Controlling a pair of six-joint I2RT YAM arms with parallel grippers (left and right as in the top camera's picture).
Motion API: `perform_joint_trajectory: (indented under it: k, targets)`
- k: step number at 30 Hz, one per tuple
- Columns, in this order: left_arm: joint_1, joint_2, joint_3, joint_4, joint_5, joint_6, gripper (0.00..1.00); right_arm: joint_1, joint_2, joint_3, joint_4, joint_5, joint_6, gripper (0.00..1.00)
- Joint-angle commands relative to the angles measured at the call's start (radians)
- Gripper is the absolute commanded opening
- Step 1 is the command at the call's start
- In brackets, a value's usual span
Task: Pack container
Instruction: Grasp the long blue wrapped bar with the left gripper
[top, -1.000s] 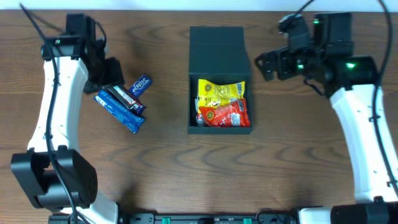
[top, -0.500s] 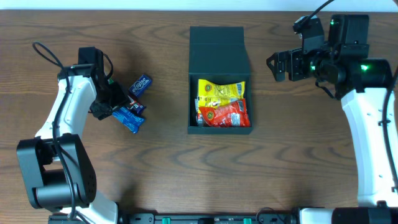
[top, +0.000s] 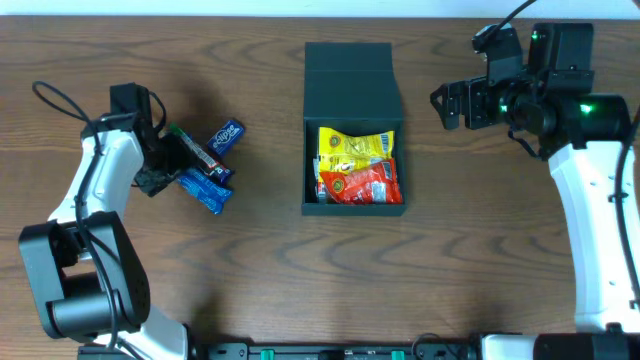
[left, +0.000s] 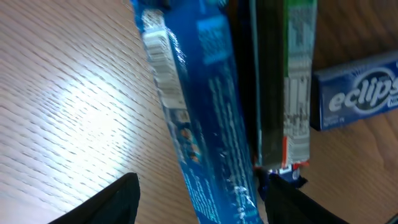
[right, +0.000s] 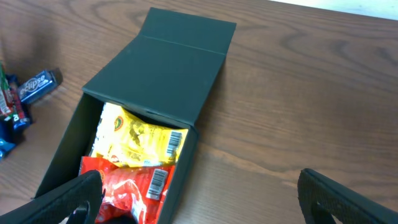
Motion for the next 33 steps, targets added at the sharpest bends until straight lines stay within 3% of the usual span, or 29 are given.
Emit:
perform_joint_trajectory:
  k: [1,15,21,27,30,33]
  targets:
    - [0.011,0.030,-0.005,0.013,-0.012,-0.008,0.65,-0.005,-0.019,0.007,0.003,0.010,-0.015,0.99]
    - [0.011,0.111,-0.005,0.056,0.032,0.004,0.67,-0.005,-0.019,0.006,0.002,0.010,0.000,0.99]
    - [0.011,0.120,-0.005,0.060,0.031,0.019,0.56,-0.005,-0.019,0.006,0.002,0.006,0.006,0.99]
    - [0.011,0.121,-0.005,0.064,0.018,0.031,0.57,-0.005,-0.019,0.006,0.002,0.006,0.008,0.99]
    - [0.011,0.121,-0.005,0.064,0.013,0.035,0.48,-0.005,-0.019,0.006,0.002,0.006,0.008,0.99]
    - [0.011,0.121,-0.005,0.063,0.013,0.035,0.46,-0.005,-0.019,0.006,0.002,0.006,0.008,0.99]
